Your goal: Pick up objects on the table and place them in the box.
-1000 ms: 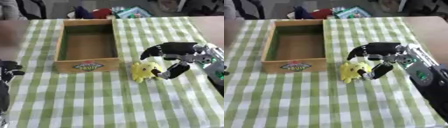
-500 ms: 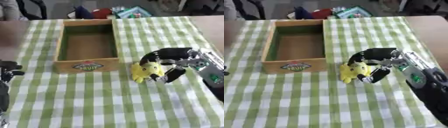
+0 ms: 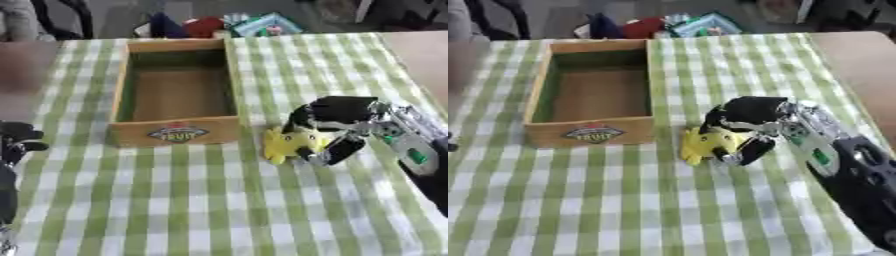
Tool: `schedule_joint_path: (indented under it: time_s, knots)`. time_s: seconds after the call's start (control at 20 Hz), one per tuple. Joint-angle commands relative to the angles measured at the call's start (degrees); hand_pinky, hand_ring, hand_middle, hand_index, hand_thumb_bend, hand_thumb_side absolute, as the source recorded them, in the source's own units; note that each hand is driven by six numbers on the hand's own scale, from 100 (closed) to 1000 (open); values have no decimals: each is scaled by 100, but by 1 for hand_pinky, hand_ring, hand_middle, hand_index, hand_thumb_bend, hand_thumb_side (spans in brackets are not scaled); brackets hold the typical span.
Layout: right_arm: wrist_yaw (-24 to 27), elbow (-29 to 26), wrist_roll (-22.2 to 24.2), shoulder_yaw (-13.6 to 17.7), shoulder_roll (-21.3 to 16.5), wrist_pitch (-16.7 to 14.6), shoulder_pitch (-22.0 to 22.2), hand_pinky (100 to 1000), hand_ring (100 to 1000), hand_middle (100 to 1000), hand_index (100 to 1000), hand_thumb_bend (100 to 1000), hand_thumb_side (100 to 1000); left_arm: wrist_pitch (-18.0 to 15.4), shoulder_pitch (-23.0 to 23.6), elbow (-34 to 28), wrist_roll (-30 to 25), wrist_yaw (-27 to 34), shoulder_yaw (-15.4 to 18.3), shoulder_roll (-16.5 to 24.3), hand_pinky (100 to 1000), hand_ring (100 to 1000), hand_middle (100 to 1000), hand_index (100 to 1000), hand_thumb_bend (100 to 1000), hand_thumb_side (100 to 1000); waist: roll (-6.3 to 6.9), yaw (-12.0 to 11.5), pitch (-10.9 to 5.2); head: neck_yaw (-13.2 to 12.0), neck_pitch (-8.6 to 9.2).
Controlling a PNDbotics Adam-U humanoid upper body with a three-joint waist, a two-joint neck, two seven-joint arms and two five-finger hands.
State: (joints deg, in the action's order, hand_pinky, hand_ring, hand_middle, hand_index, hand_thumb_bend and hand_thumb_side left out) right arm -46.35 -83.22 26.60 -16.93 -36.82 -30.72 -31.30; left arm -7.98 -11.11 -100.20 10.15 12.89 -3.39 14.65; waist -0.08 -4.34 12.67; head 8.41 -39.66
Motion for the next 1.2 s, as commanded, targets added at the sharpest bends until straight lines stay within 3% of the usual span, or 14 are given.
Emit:
schedule_joint_path:
  time_s: [0.05,0.25,0.45,0.6,0.85,1.2]
  knots:
    - [-207,-55,-633,95,-120,32,-104,431,371,462,560,100,318,-1,-37,-66,-17,10,8,112,533,585,539,471,100,649,12,6,-107,12,54]
    - [-271,-54,-1346,137,-170,70,-145,385,343,433,535,100,283,-1,-33,-66,-13,9,12,120,533,585,539,471,100,648,10,5,-112,11,56]
    - [25,-269,-1616,256,-328,175,-310,370,337,421,527,100,255,0,-31,-70,-15,8,9,129,533,585,539,471,100,647,-1,-5,-128,1,51]
    - [326,-375,-1654,363,-442,289,-568,366,336,411,522,100,234,5,-23,-66,-24,7,-2,135,533,585,539,471,100,647,-10,-25,-155,12,31]
    - [718,-9,-1577,430,-389,381,-1185,362,337,400,515,100,211,14,-20,-58,-57,16,-37,140,533,585,539,471,100,646,-15,-113,-202,53,8]
    - [586,829,-1401,399,3,291,-1917,381,357,410,525,100,203,38,-140,-75,-163,51,-145,106,532,585,539,471,100,643,-21,-458,-166,253,93]
